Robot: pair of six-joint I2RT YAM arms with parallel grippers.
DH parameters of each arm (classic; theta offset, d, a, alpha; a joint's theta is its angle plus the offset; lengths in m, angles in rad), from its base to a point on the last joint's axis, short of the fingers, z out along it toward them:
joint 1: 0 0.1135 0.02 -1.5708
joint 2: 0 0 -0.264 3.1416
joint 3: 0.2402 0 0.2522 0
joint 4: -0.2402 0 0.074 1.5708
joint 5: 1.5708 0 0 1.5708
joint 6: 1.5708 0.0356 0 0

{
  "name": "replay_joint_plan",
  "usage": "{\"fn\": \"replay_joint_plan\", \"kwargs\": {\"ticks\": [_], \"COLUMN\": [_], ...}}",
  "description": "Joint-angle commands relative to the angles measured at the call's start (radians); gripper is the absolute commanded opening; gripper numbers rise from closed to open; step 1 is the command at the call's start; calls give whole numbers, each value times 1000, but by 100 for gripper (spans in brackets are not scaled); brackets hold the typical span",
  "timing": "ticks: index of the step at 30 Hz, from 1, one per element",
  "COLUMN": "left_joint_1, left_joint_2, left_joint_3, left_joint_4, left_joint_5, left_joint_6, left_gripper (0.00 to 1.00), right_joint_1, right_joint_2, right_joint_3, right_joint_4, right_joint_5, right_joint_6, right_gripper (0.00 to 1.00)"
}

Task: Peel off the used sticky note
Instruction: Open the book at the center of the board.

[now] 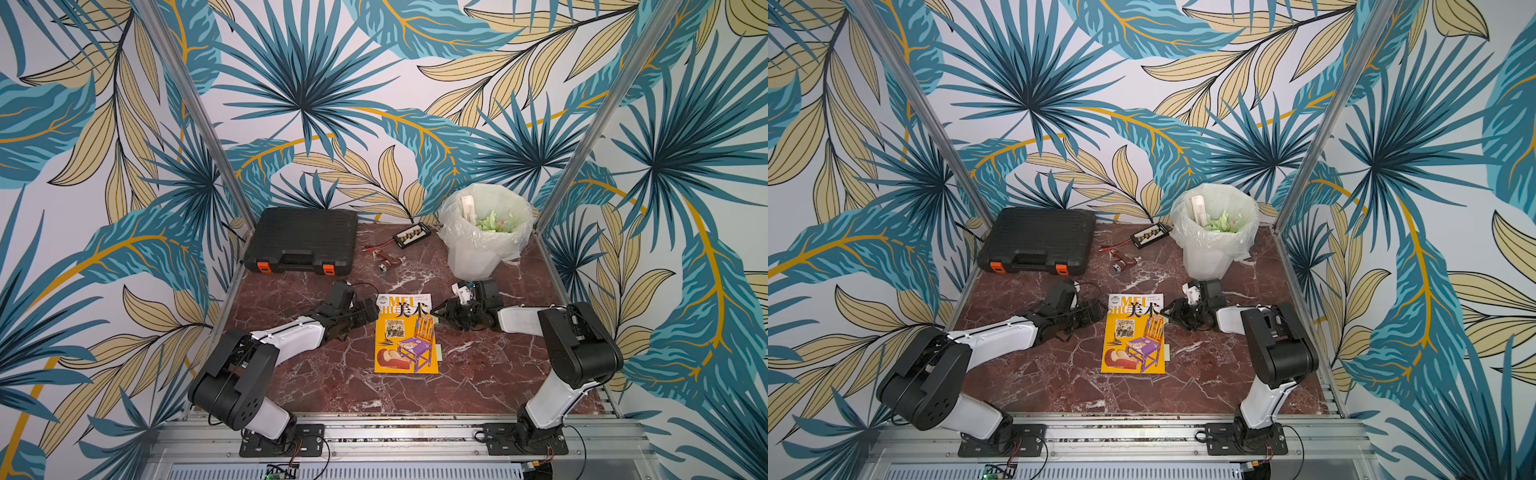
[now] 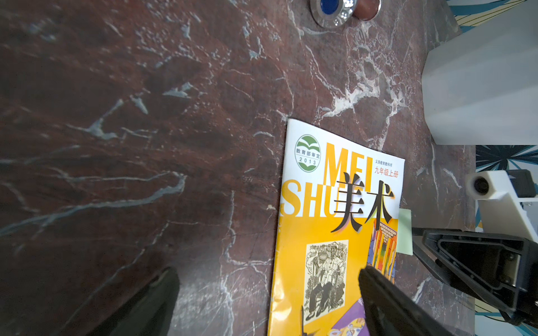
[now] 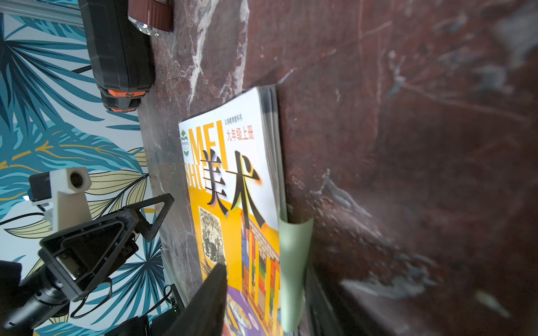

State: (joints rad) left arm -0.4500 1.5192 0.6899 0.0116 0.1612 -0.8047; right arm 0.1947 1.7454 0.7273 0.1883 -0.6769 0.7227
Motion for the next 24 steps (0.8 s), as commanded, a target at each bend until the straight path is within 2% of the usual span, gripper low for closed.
{"fn": "replay_joint_plan", "kwargs": {"ticks": [1,4,9,14,24], "left_joint_1": [-3,-4,-4,-3,-12], "left_joint_2": [6,5,1,-7,-32], "left_joint_3": [11,14,16,18,71], "left_joint_4": [17,14,7,-5,-72], "left_joint_5": [-2,-1,3,10,55], "left_joint_6": [-5,-5,-6,-1,49], "left_gripper": [100,100,100,100,100], "right_joint_1": [6,6,6,6,19], "right_joint_2": [13,14,23,5,-56], "right_joint_3": [-7,-3,1,4,-4], "right_joint_4": [-57,-69,-59,-56,-51], "right_joint_5": [26,37,39,45,34], "right_joint_6": [-16,-24,-12,-8,11], "right_gripper": [40,32,14,1,0]}}
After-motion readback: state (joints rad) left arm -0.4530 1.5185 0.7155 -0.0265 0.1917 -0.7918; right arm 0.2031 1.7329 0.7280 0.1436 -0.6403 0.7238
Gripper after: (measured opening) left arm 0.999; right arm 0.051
